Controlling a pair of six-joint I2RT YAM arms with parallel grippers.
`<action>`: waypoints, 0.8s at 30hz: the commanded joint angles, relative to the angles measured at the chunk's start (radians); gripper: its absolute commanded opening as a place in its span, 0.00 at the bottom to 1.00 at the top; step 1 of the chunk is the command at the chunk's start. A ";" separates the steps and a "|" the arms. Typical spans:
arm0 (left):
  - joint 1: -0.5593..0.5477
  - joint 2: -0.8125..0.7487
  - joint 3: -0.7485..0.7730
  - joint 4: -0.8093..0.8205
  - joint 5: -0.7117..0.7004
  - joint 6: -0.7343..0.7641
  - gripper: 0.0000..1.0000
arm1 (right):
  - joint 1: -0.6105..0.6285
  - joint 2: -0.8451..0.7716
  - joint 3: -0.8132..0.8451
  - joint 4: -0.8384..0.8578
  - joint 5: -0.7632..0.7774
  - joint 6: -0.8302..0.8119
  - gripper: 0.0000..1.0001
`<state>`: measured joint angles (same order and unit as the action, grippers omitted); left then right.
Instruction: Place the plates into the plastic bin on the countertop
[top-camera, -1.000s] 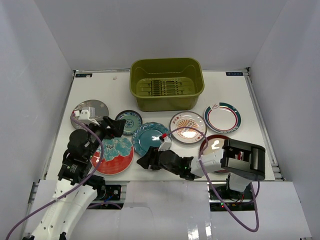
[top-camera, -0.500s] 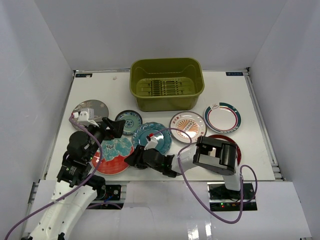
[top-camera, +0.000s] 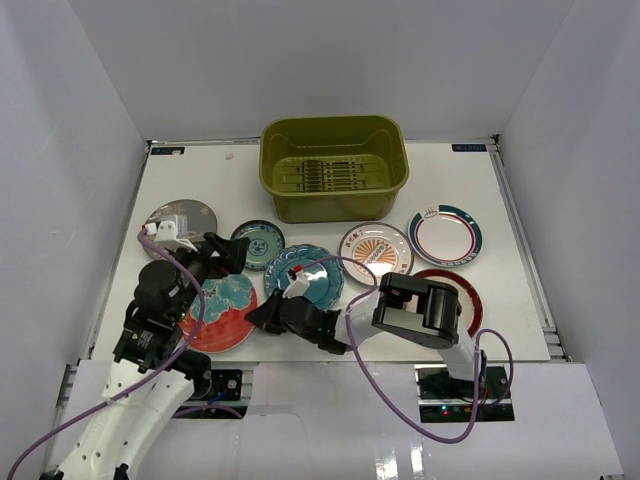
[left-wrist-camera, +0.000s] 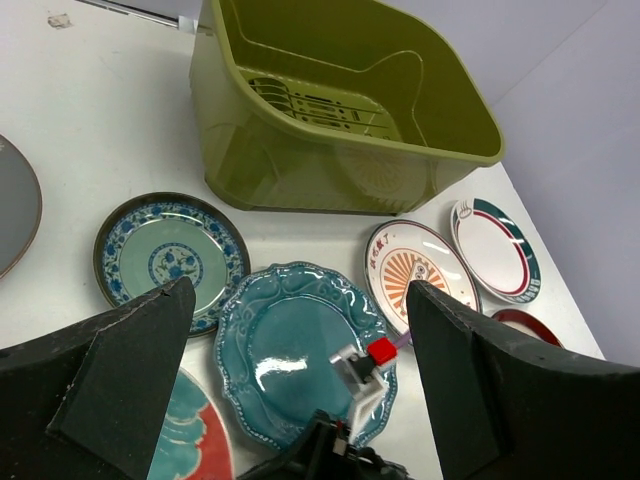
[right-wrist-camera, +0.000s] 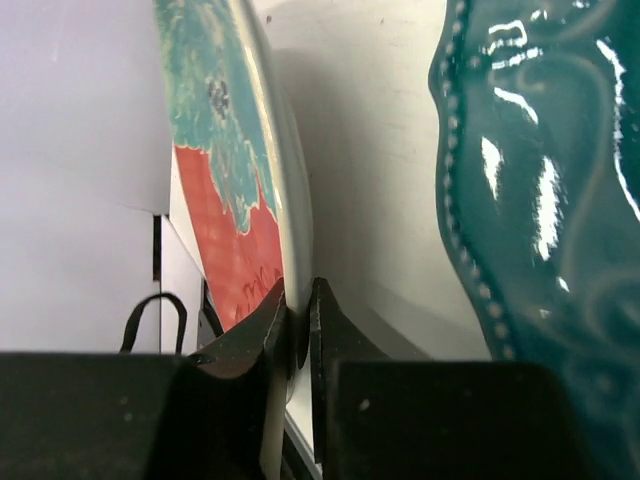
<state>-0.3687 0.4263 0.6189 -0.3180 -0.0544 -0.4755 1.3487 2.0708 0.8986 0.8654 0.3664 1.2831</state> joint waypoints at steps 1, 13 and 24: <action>-0.003 0.011 0.041 -0.012 -0.028 0.014 0.98 | 0.010 -0.101 -0.053 0.053 0.031 -0.113 0.08; -0.006 0.023 0.324 -0.119 -0.065 0.097 0.98 | -0.207 -0.679 -0.158 -0.035 -0.127 -0.496 0.08; -0.006 0.015 0.219 -0.173 0.034 -0.073 0.98 | -0.808 -0.809 0.121 -0.319 -0.620 -0.507 0.08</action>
<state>-0.3695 0.4183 0.8913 -0.4294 -0.0803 -0.4690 0.6483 1.2873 0.8799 0.3958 -0.0616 0.7280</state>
